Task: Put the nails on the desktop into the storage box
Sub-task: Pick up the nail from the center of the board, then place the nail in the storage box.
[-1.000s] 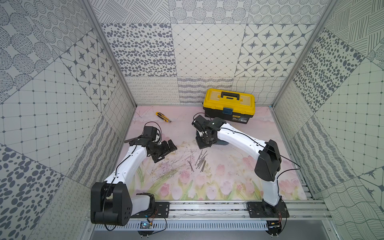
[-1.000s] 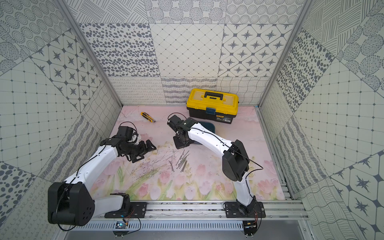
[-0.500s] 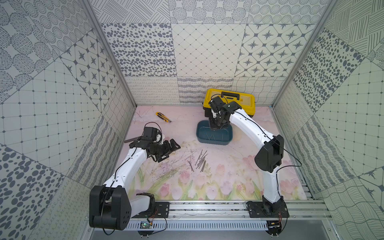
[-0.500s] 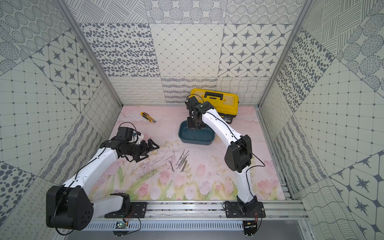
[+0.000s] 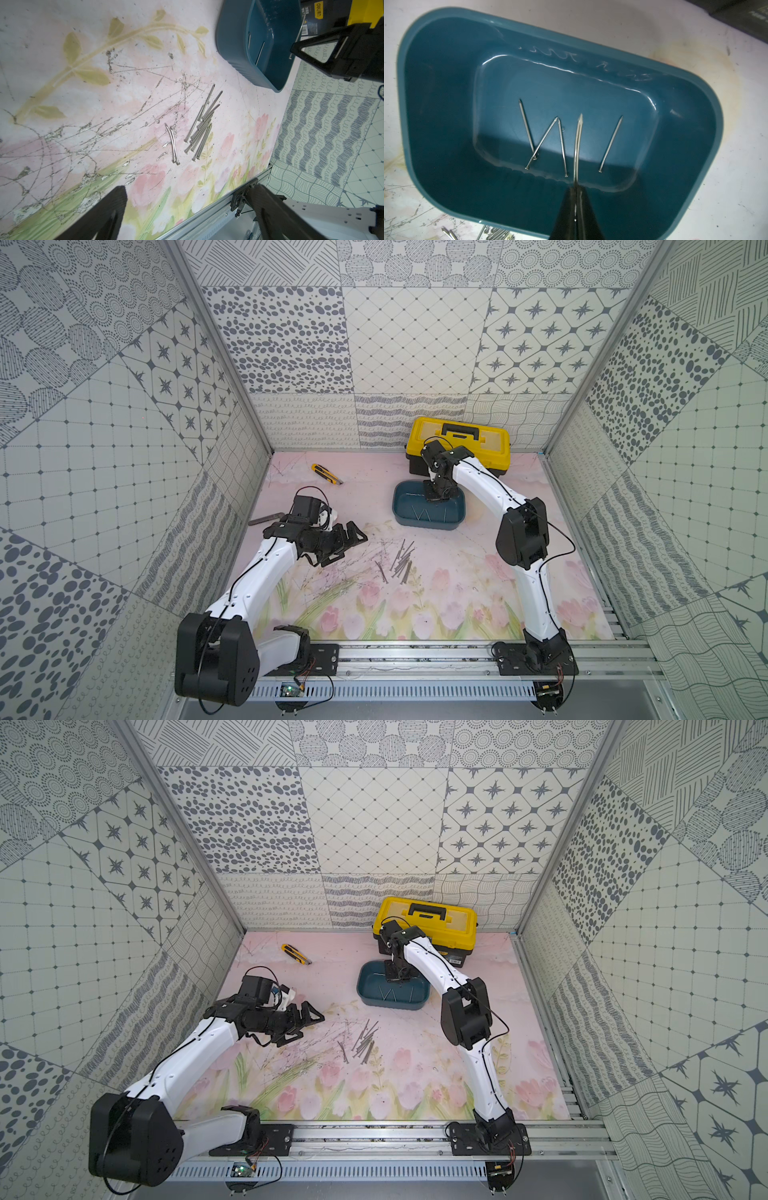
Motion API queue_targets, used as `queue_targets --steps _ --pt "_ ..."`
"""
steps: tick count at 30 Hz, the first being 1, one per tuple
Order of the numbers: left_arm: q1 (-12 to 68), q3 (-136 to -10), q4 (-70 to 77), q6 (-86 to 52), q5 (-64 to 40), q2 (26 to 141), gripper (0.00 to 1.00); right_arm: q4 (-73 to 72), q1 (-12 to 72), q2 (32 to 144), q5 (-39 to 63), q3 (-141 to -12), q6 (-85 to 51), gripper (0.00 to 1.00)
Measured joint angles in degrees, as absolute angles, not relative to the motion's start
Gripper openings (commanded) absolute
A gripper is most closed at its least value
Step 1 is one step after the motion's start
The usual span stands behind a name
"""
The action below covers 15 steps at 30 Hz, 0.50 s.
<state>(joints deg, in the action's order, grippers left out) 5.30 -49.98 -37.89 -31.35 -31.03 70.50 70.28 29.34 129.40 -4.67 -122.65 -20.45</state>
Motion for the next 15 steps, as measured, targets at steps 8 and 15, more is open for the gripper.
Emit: queue_targets --steps 8,15 --pt "5.50 -50.48 -38.02 -31.38 -31.05 72.42 0.99 67.99 28.47 129.60 -4.75 -118.54 -19.22 0.00" --pt "5.50 -51.70 -38.00 -31.40 -31.05 74.48 0.99 65.17 28.47 129.60 -4.75 -111.66 -18.61 0.00"
